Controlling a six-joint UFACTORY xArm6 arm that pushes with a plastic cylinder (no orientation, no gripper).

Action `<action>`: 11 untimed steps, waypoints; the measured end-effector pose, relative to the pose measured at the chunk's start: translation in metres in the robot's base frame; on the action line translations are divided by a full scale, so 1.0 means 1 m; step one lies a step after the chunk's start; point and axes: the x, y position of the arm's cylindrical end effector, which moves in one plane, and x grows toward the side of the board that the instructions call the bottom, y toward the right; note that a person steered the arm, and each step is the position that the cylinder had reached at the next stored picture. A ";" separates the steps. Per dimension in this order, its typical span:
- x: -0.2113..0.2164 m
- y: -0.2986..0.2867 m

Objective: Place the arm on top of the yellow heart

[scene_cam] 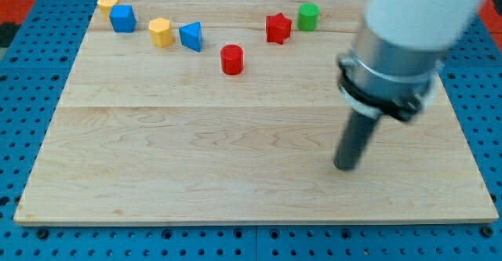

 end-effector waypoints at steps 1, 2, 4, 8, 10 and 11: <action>-0.048 -0.094; -0.073 -0.191; -0.126 -0.378; -0.326 -0.402; -0.327 -0.379; -0.327 -0.354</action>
